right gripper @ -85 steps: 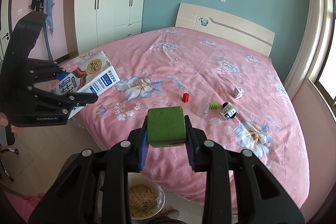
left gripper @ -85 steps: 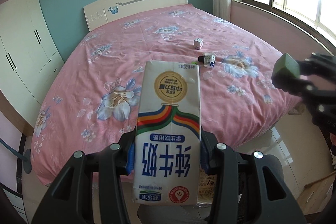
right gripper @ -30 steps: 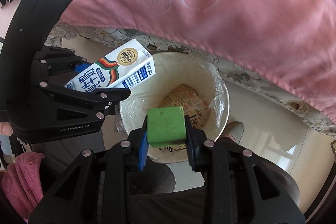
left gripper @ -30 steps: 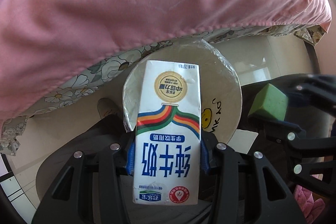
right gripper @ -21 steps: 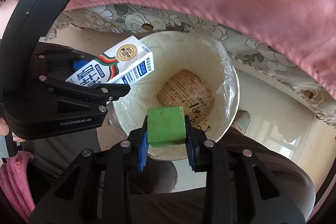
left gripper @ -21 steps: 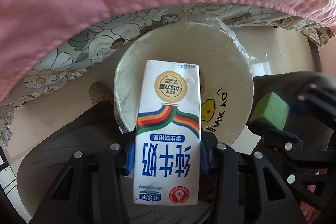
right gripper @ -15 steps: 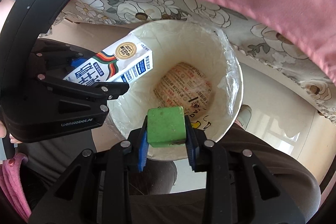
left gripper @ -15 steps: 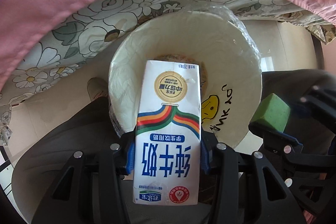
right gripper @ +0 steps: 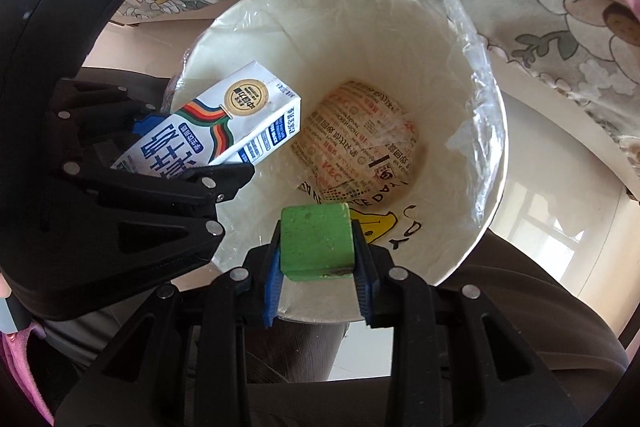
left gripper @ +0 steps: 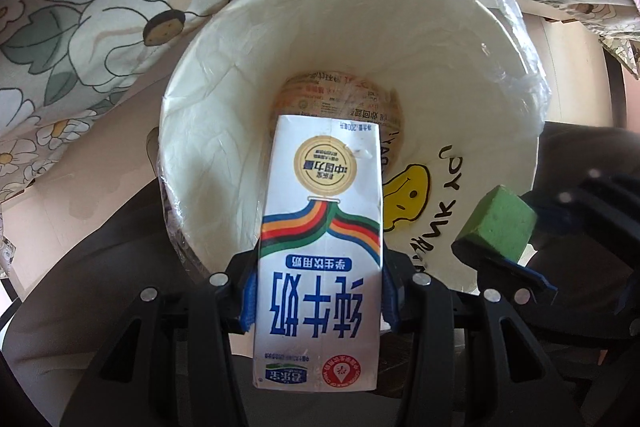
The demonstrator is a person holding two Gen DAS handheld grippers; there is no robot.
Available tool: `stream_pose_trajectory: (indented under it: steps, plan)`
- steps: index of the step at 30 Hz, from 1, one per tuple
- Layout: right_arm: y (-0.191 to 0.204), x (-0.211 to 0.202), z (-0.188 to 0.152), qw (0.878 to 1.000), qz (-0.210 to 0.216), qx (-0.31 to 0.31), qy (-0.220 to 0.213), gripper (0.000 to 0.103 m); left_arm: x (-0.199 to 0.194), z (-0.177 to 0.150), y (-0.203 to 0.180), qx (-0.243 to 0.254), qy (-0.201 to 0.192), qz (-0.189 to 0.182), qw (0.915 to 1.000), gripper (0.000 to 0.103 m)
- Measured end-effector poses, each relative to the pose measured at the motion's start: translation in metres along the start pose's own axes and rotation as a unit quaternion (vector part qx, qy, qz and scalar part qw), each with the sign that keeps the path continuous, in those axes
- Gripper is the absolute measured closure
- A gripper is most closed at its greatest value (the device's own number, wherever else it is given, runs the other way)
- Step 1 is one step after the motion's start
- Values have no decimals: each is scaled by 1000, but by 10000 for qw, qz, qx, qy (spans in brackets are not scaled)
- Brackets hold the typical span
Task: Collect trash
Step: 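Lower both tools into the bin and open them, dropping carton and cube, then raise both open tools out of the bin back over the bed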
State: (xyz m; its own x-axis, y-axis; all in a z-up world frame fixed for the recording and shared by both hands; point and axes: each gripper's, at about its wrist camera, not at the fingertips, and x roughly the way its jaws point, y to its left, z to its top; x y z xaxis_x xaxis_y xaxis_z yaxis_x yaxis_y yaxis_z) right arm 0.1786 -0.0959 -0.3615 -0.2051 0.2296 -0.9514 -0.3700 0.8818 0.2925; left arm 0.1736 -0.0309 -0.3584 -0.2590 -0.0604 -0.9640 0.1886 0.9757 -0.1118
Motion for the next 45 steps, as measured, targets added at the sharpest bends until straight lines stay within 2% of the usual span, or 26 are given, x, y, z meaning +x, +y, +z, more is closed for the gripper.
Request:
stream_pose_trajectory:
  steps: [12, 18, 22, 24, 25, 29, 36, 45]
  plan:
    - [-15, 48, 13, 9977, -189, 253, 599, 71, 33, 25, 7, -84, 410, -120, 9991, 55]
    - [-24, 56, 16, 9963, -237, 398, 726, 71, 53, 31, 9, -169, 603, -202, 9978, 54]
    - [-22, 61, 17, 9955, -436, 391, 742, 68, 58, 35, 10, -247, 668, -255, 9971, 53]
    - [-21, 59, 18, 9955, -508, 386, 700, 50, 57, 35, 12, -271, 679, -255, 9970, 47]
    - [-22, 58, 19, 9957, -542, 387, 648, 47, 58, 35, 12, -277, 677, -261, 9970, 46]
    - [-21, 54, 17, 9967, -475, 331, 572, 46, 58, 36, 12, -267, 654, -240, 9972, 46]
    - [-11, 46, 13, 9969, -600, 137, 480, 46, 53, 31, 10, -263, 595, -181, 9977, 46]
    - [-8, 28, 1, 9975, -579, 234, 330, 46, 18, 4, 13, -241, 344, -237, 9988, 46]
